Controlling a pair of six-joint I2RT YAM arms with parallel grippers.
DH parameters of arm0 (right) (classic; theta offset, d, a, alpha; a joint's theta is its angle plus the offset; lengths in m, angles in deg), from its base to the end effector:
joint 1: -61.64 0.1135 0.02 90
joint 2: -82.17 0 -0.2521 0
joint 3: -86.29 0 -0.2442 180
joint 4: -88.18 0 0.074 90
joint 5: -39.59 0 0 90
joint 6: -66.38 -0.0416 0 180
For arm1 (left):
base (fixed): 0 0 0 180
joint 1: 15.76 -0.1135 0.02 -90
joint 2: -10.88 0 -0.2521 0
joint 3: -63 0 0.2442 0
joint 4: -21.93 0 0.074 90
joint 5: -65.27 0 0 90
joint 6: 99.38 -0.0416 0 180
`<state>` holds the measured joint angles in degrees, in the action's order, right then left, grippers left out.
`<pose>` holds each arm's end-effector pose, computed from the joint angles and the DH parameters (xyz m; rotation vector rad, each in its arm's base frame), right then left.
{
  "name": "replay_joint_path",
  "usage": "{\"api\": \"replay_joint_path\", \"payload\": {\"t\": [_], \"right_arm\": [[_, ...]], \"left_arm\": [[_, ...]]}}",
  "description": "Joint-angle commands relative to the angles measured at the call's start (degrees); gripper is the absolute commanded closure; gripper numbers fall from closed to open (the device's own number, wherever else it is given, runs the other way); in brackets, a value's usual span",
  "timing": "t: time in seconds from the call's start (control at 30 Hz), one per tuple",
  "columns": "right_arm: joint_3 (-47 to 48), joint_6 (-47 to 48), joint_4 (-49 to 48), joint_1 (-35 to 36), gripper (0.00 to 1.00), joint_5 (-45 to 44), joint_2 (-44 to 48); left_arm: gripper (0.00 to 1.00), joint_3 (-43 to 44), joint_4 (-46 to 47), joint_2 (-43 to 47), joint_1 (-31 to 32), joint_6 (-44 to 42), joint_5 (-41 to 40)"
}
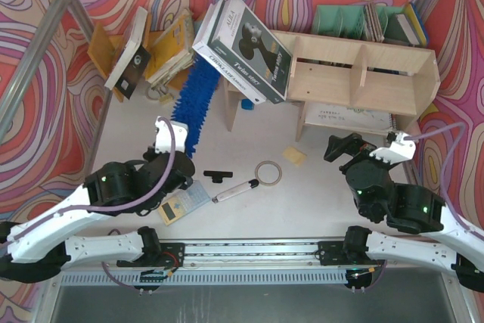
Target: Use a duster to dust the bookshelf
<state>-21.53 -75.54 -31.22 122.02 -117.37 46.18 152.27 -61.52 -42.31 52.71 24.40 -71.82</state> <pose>0.0804 0.0639 0.3685 0.5624 1.6473 0.2670 0.0781 -0.1150 0.3839 0.2807 2.0772 -0.0626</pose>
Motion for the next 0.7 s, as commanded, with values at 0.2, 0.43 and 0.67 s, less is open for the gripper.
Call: {"api": "replay_joint_path", "payload": {"t": [0.2, 0.43, 0.67], "right_arm": [[-1.39, -2.15, 2.23, 0.53, 0.01, -2.35, 1.10], [-2.03, -2.78, 2.75, 0.53, 0.01, -2.56, 1.61], [-2.06, -2.96, 3.11, 0.53, 0.01, -2.14, 2.39]], "left_arm": [[1.00, -7.70, 6.24, -0.98, -0.91, -1.33, 6.44], [1.00, -18.51, 11.61, -1.60, -2.90, 0.89, 13.96], [1.00, -25.28, 16.78, -5.45, -4.46, 3.44, 19.38]]}}
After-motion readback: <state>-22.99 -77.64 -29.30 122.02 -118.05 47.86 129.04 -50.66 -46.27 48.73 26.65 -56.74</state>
